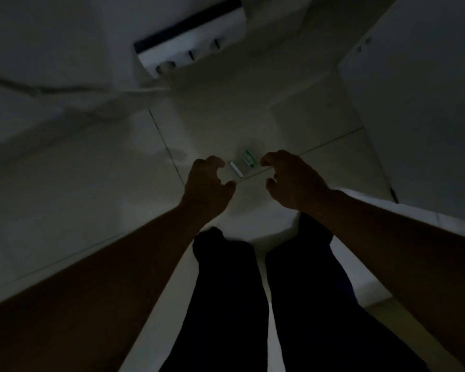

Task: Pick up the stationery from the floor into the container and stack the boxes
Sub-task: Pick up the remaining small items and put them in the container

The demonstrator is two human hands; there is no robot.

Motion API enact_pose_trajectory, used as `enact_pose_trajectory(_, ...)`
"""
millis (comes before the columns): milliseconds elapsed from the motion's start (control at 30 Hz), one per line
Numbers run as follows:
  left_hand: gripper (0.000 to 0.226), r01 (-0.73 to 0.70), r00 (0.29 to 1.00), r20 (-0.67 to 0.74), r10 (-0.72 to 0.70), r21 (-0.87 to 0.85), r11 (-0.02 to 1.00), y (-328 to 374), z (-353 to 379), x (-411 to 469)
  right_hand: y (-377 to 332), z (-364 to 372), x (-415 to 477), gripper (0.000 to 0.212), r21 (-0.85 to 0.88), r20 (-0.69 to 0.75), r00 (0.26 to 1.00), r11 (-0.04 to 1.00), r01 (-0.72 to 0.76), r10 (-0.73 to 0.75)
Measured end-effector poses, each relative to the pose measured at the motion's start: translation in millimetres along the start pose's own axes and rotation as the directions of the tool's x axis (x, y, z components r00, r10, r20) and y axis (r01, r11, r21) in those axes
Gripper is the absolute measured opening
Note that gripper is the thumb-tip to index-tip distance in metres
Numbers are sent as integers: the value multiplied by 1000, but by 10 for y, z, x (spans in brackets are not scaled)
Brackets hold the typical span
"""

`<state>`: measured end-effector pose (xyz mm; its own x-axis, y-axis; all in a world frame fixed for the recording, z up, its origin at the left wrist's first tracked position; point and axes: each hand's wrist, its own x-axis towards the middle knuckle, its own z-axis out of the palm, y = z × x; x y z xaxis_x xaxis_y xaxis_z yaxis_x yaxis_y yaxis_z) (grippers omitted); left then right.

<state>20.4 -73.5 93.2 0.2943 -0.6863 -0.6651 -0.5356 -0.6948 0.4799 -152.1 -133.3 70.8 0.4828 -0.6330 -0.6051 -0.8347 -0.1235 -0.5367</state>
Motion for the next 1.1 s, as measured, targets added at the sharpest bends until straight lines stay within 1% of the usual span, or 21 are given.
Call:
enact_pose_trajectory(67,56,18,1000,20,-19,19,1000,-209,315,263,199,226,276,55,-60,53,999,998,-1,5)
enact_pose_trajectory(167,74,2,1000,11,-3,72,997,-395,670,571,415,465,620,68,-128,132,991,992,19,-2)
enact_pose_trajectory(267,84,-28,999,29,24,126,992,-506,916,844,596,628,889,72,-183,162,983,976,114,-84)
enact_pose_trajectory(333,86,-72,996,57,62,190,979,-553,1030,991,708,705,1023,73,-198,160,977,965,170,-140)
enact_pose_trajectory(367,85,-84,996,58,73,223,971,-559,1058,1038,736,720,1055,71,-201,150,975,960,192,-164)
enact_pose_trajectory(433,77,-56,998,23,52,258,964,-564,1089,1117,789,750,1099,67,-223,93,974,949,221,-205)
enact_pose_trajectory(500,62,-40,999,-3,43,276,960,-566,1123,1156,814,774,1116,63,-285,46,969,927,246,-243)
enact_pose_trajectory(567,45,-77,997,14,76,278,957,-578,1144,1148,818,787,1105,61,-329,19,968,913,244,-252)
enact_pose_trajectory(600,41,-91,996,15,90,264,960,-606,1146,1126,809,801,1098,60,-342,8,968,909,237,-250)
enact_pose_trajectory(667,47,-124,992,-8,129,214,969,-605,1109,1049,767,767,1039,57,-363,-8,968,903,232,-252)
enact_pose_trajectory(733,59,-154,986,-35,161,160,975,-549,989,903,688,680,909,57,-338,-31,974,919,202,-226)
enact_pose_trajectory(833,66,-209,975,-50,216,122,970,-385,735,642,543,480,623,58,-266,-83,974,946,183,-212)
enact_pose_trajectory(967,67,-223,965,-132,226,39,974,-76,348,221,262,72,211,52,-174,-198,959,970,169,-203)
enact_pose_trajectory(1033,65,-227,964,-151,221,-25,974,126,138,-12,113,-161,13,50,-120,-265,949,983,142,-170)
enact_pose_trajectory(1067,64,-242,962,-138,235,-34,970,325,-79,-220,-62,-381,-204,49,-78,-298,944,990,122,-140)
enact_pose_trajectory(1100,63,-247,961,-143,238,-52,968,376,-131,-294,-117,-429,-264,48,-47,-333,935,992,116,-125)
